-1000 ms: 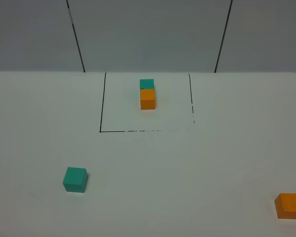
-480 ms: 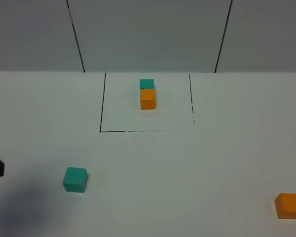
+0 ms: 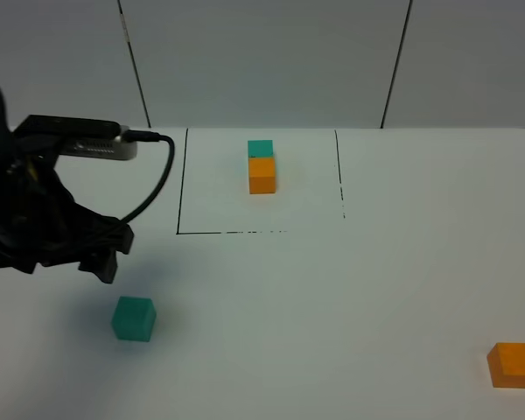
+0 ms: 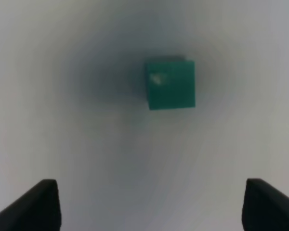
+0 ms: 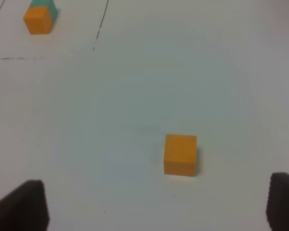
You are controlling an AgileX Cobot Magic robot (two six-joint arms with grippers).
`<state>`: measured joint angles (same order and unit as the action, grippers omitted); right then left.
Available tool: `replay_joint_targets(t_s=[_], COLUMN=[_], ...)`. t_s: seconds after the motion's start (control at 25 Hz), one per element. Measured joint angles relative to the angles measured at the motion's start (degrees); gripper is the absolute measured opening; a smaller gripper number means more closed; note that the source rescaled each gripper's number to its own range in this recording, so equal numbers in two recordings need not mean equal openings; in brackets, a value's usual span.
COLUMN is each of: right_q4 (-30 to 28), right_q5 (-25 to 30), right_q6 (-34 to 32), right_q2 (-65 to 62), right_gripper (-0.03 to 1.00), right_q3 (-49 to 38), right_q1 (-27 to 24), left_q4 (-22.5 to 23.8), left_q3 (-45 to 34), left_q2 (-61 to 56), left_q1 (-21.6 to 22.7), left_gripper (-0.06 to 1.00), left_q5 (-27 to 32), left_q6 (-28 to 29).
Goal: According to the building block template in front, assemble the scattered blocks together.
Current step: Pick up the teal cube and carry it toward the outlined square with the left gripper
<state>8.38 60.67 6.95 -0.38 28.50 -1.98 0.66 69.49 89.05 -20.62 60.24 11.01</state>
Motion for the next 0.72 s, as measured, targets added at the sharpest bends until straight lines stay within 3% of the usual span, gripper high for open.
replay_joint_targets(t_s=[0.12, 0.36, 0.72], right_q4=[0.0, 0.0, 0.3], right_q5=[0.0, 0.0, 0.0], right_q6=[0.0, -0.1, 0.0], right_q2=[0.0, 0.0, 0.0], right_gripper=[0.80, 0.80, 0.80], right_q3=[0.0, 0.0, 0.0], right_q1=[0.0, 0.0, 0.0], left_q4=[0.5, 0.5, -0.7], left_q3=[0.2, 0.2, 0.2], left_q2=[4.3, 10.5, 16.0], left_q1=[-1.1, -1.1, -1.1], left_gripper=[0.64, 0.78, 0.79], left_q5=[-0.9, -2.7, -9.1], left_q6=[2.8, 3.9, 3.7])
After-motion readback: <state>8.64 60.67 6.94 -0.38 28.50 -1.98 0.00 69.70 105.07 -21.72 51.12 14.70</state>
